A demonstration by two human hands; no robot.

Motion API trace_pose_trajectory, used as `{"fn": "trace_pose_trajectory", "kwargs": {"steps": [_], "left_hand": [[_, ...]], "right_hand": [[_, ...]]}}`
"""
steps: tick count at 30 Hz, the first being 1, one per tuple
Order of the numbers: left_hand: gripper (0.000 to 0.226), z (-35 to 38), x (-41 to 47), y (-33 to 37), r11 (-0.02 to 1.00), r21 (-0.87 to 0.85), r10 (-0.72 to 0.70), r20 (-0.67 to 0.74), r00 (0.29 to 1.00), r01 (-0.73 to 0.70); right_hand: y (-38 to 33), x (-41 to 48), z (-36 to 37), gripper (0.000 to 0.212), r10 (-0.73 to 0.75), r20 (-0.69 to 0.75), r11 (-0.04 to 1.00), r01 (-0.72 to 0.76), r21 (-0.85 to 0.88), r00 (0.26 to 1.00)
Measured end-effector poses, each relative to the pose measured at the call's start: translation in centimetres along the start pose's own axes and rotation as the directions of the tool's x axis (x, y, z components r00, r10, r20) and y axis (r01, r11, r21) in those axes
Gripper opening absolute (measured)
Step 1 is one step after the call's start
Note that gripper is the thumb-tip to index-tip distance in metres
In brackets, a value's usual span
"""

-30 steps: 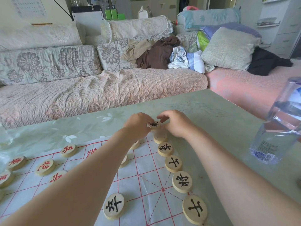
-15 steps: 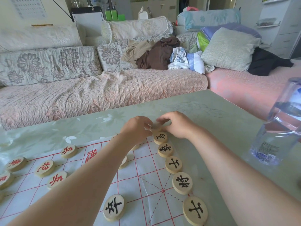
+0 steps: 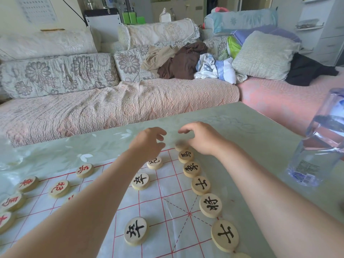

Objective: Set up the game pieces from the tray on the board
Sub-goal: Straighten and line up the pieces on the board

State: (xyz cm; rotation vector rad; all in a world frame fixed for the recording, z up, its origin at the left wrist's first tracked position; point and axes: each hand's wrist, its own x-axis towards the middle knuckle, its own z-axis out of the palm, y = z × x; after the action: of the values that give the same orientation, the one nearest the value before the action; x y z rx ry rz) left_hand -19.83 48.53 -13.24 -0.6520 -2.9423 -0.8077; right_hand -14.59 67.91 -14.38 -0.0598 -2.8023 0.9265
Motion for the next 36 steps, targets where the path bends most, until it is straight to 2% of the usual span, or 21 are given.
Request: {"fn": "trace_pose_trajectory", "kwargs": {"steps": [2, 8, 11, 14, 17, 20, 24, 27, 31, 36], "left_hand": [[0.030, -1.2, -0.7, -1.1, 0.999, 0.021, -0.030, -0.019, 0.999, 0.031], [0.032, -3.8, -4.1, -4.4, 0.993, 0.102, -0.054, -0.047, 0.997, 0.059], [0.031, -4.2, -6.4, -5.6, 0.994, 0.101, -0.033, -0.020, 0.999, 0.035], [0.039, -4.6, -8.3, -6.3, 0.996, 0.085, -0.002, 0.027, 1.000, 0.000], [0.051, -5.1, -9.8, -6.0, 0.999, 0.053, -0.002, 0.095, 0.996, -0.003], [0.052, -5.2, -10.7, -5.9, 0.999, 0.034, 0.007, 0.142, 0.990, -0.012], [0.052, -4.9, -11.1, -6.2, 1.000, -0.006, 0.010, 0.234, 0.972, -0.009], [0.055, -4.3, -11.2, -6.0, 1.000, -0.009, -0.001, 0.211, 0.977, 0.003], [0.047, -3.9, -11.3, -6.0, 0.999, -0.031, -0.021, 0.153, 0.988, 0.026], [0.053, -4.5, -11.3, -6.5, 0.996, -0.073, -0.043, 0.218, 0.975, 0.060]], "right_hand": [[-1.7, -0.2, 0.0, 0.042, -0.041, 0.018, 0.999, 0.041, -0.022, 0.999], [-6.3, -1.4, 2.2, 0.045, -0.096, 0.201, 0.985, 0.122, -0.118, 0.975], [-7.8, -1.9, 2.8, 0.043, -0.105, 0.246, 0.965, 0.159, -0.207, 0.963], [-8.7, -2.3, 3.2, 0.046, -0.122, 0.288, 0.947, 0.199, -0.253, 0.950], [-8.8, -2.5, 3.9, 0.041, -0.113, 0.289, 0.938, 0.197, -0.284, 0.951], [-8.6, -2.6, 4.3, 0.035, -0.098, 0.284, 0.942, 0.181, -0.284, 0.954], [-8.7, -2.8, 4.1, 0.043, -0.086, 0.285, 0.946, 0.169, -0.278, 0.955], [-8.9, -2.9, 4.1, 0.051, -0.091, 0.271, 0.951, 0.164, -0.262, 0.958], [-9.3, -2.5, 4.2, 0.058, -0.077, 0.273, 0.959, 0.146, -0.242, 0.959], [-9.8, -2.3, 4.8, 0.055, -0.078, 0.280, 0.969, 0.138, -0.203, 0.957]]}}
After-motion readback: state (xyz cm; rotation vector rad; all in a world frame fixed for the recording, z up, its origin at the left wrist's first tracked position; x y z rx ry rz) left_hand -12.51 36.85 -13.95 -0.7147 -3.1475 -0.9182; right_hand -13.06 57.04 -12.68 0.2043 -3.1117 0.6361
